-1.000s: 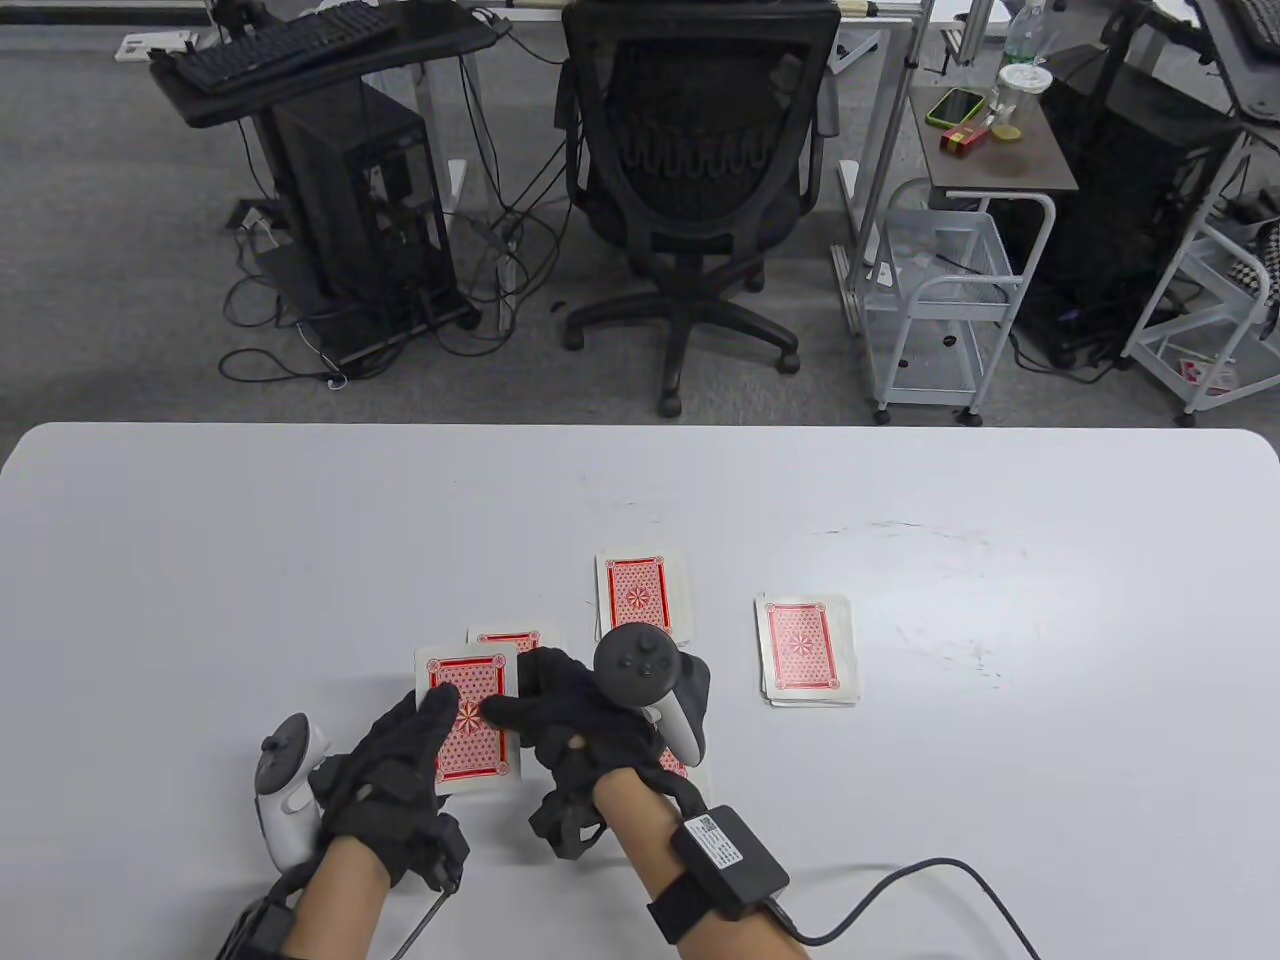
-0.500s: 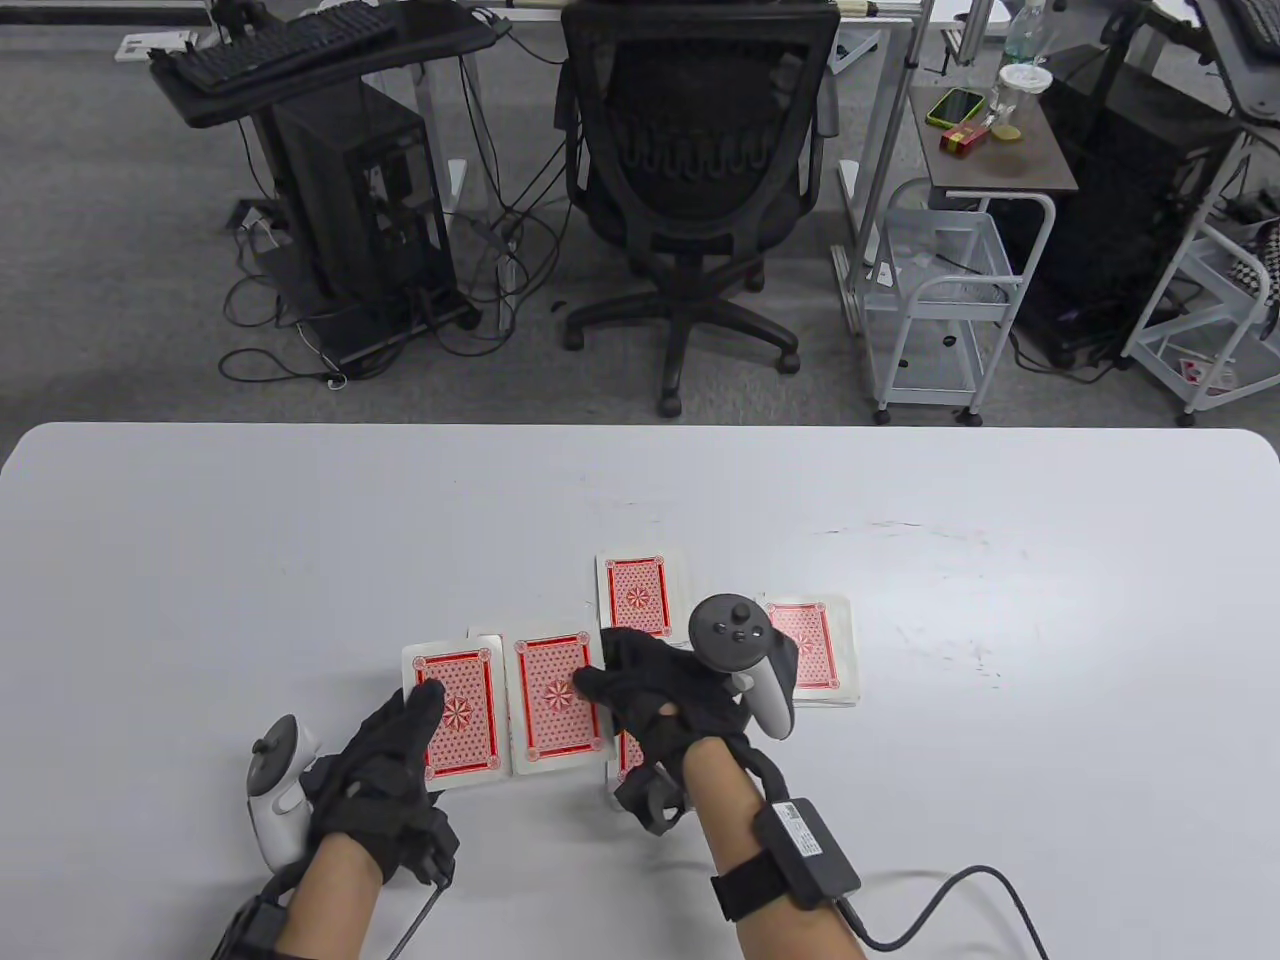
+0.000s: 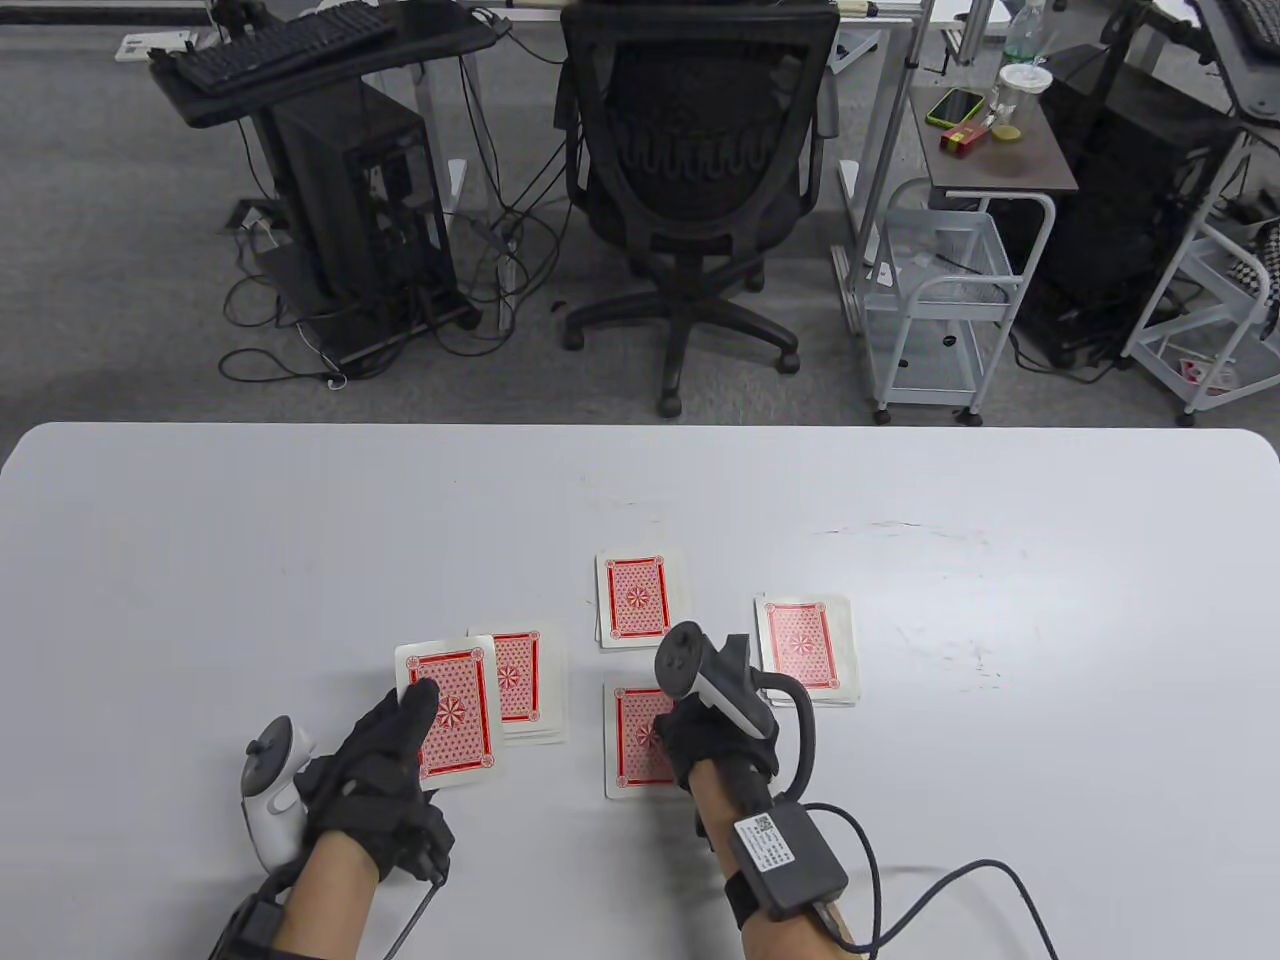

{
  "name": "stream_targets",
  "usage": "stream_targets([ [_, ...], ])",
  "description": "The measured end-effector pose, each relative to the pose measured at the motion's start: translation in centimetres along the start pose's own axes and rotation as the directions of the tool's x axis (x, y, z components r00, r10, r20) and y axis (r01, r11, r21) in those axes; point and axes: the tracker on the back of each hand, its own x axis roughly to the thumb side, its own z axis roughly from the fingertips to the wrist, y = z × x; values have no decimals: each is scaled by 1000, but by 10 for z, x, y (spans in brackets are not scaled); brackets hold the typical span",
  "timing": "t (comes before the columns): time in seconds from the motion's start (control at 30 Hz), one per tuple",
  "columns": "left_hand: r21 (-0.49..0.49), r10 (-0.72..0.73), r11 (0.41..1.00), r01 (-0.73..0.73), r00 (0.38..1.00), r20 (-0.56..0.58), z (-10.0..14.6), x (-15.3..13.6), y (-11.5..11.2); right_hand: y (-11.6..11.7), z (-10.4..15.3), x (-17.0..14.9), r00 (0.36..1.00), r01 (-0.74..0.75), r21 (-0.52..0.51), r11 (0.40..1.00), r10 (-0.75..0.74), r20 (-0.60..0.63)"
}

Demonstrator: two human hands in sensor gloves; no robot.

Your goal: Four-player card dealing with fan arrangement

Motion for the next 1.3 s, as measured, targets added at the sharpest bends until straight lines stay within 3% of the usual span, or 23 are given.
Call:
stream_targets([
  [0.13, -3, -6, 1000, 6, 1000, 2, 0, 0, -1, -16, 8, -1, 997, 65, -51, 997, -63, 39],
  [0.23, -16, -9, 1000, 9, 1000, 6, 0, 0, -5, -32, 18, 2, 955, 275, -65, 959, -265, 137],
  [0.3, -28, -14, 1000, 14, 1000, 4, 0, -1, -8, -38, 25, 9, 886, 429, -38, 903, -412, 214],
  [0.4, -48, -21, 999, 21, 1000, -6, 0, -3, -13, -33, 31, 27, 769, 555, 166, 815, -579, 271],
  [0.47, -60, -27, 998, 27, 1000, -6, 0, -4, -17, -23, 34, 45, 655, 625, 281, 728, -685, 319],
  [0.57, -69, -48, 997, 47, 999, -9, 0, -5, -22, -8, 35, 64, 478, 731, 353, 584, -807, 347],
  [0.63, -73, -74, 995, 73, 997, -12, 0, -6, -24, -3, 37, 74, 396, 776, 368, 513, -849, 349],
  [0.67, -66, -77, 995, 76, 997, -8, 0, -6, -23, -3, 38, 76, 389, 787, 356, 504, -853, 348],
  [0.77, -53, -78, 996, 78, 997, -2, 1, -1, -18, -1, 37, 78, 414, 797, 307, 520, -840, 350],
  [0.83, -32, -123, 992, 122, 992, -5, 0, 0, -13, 0, 37, 80, 364, 823, 338, 458, -880, 306],
  [0.9, -29, -123, 992, 123, 992, -6, -1, 1, -9, -3, 35, 82, 374, 816, 349, 461, -881, 290],
  [1.03, 38, -112, 993, 112, 994, -3, 0, 7, 6, -19, 22, 84, 481, 774, 284, 566, -818, 317],
  [1.1, 88, -121, 989, 121, 993, -4, 2, 11, 18, -31, 8, 87, 572, 728, 232, 646, -757, 315],
  [1.3, 164, -116, 979, 121, 993, -38, 4, 15, 39, -45, -27, 109, 758, 581, 128, 804, -591, 275],
])
